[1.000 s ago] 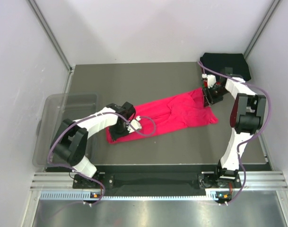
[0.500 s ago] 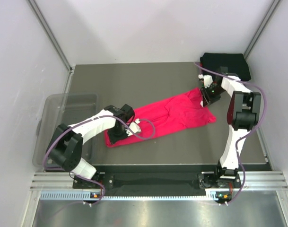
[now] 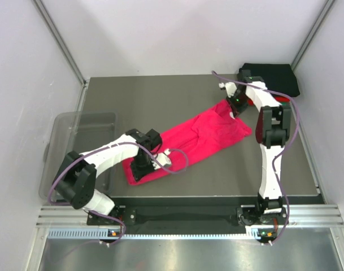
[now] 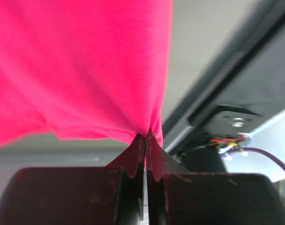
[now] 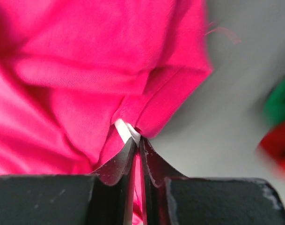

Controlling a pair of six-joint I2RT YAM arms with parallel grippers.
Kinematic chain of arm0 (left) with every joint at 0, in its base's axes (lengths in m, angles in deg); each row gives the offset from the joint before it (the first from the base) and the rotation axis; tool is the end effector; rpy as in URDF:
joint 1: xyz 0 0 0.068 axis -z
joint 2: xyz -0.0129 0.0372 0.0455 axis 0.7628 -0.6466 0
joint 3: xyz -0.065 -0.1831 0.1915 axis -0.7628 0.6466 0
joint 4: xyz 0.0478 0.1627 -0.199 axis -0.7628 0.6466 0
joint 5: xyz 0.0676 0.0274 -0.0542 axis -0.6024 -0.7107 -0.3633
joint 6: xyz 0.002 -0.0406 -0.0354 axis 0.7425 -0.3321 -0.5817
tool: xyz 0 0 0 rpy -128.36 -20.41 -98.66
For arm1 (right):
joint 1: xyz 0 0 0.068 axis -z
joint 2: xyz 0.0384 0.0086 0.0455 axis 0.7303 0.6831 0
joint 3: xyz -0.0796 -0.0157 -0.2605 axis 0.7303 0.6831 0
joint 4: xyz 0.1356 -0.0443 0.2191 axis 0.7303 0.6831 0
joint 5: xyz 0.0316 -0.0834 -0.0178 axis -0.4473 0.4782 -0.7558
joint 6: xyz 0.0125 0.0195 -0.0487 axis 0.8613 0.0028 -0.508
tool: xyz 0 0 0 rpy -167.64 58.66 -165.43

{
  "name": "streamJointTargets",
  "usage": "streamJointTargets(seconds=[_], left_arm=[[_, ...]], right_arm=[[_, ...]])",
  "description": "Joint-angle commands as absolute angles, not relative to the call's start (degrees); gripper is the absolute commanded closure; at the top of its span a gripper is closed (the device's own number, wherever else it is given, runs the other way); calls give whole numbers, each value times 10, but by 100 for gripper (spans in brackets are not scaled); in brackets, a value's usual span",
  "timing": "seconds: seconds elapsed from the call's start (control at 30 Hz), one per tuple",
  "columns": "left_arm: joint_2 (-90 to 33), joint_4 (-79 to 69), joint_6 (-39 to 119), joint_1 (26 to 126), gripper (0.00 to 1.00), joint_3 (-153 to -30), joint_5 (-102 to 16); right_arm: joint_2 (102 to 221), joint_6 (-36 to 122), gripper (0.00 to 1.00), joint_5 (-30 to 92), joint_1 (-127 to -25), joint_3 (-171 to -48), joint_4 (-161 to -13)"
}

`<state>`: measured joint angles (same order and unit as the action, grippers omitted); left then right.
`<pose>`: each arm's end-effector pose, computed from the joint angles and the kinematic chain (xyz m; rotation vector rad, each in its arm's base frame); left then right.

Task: Fold and stack the t-shirts
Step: Fold the tshirt

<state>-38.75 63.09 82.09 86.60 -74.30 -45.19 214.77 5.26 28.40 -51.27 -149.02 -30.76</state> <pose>0.1802 -0.1400 0.1961 -1.6623 -2.5247 0.1533 0.4795 0.0431 0.1734 -0.8943 2.7109 0.1797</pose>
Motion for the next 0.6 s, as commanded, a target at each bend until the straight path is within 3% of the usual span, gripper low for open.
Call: streamJointTargets(seconds=[0.0,0.27,0.57], left_arm=[[-402,683,844,934,100,-758,-367],[-526,668,857,1065,100,-881,-348],[-684,664,876,1105,100,-1054,-283]], right_arm=[[2230,59,92,315,-553,-1620,-362],[2300,49,88,351,-590,-1709,-445],[2323,56,89,351,-605,-1743,-564]])
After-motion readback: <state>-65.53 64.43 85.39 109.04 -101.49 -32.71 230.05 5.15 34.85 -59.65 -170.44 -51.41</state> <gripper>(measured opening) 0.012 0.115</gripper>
